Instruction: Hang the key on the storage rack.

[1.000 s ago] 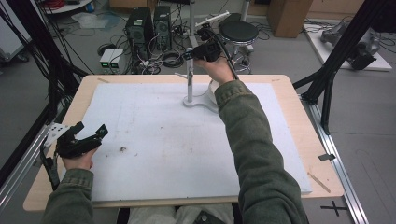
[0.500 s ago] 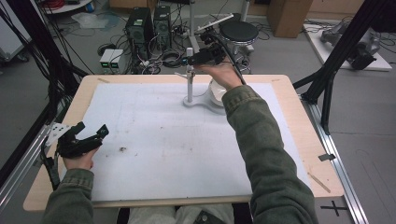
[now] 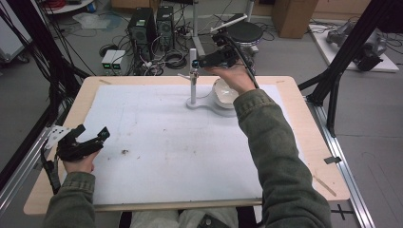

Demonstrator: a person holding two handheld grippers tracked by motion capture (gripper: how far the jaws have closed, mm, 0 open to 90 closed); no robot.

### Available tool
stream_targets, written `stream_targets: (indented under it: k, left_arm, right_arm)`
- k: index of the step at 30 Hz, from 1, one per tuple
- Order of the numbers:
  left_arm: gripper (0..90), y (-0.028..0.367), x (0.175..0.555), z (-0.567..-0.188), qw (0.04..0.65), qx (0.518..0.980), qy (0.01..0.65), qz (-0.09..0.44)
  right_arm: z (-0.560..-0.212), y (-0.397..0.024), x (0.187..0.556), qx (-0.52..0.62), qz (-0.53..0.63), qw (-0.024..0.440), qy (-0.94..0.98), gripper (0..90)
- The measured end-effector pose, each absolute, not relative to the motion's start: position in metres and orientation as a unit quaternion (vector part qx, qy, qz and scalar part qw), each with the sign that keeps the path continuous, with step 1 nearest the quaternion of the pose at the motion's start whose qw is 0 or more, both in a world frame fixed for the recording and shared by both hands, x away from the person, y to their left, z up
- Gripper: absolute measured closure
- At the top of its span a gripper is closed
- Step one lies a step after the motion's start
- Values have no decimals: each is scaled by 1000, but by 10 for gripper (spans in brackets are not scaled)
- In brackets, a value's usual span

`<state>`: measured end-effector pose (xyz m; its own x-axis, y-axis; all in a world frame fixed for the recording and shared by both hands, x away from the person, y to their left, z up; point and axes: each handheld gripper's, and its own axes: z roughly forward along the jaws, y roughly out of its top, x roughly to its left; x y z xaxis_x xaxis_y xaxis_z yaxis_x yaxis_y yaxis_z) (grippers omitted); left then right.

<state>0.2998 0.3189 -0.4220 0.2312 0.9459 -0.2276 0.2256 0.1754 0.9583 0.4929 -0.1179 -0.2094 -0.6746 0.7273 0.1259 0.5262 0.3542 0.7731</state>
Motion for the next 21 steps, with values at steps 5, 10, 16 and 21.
stream_targets:
  k: [5, 10, 16, 21]
  left_arm:
    - [17, 319, 299, -422, 557, 553, 528, 324]
    - [17, 318, 299, -422, 556, 553, 529, 324]
    - [17, 319, 300, -422, 555, 554, 529, 324]
    - [17, 319, 299, -422, 554, 555, 529, 324]
  right_arm:
    - [-217, -128, 488, 391, 421, 122, 809, 6]
    - [-229, -139, 486, 399, 418, 120, 807, 6]
    - [-241, -145, 482, 408, 409, 120, 808, 6]
    - [-246, -148, 479, 409, 414, 114, 805, 6]
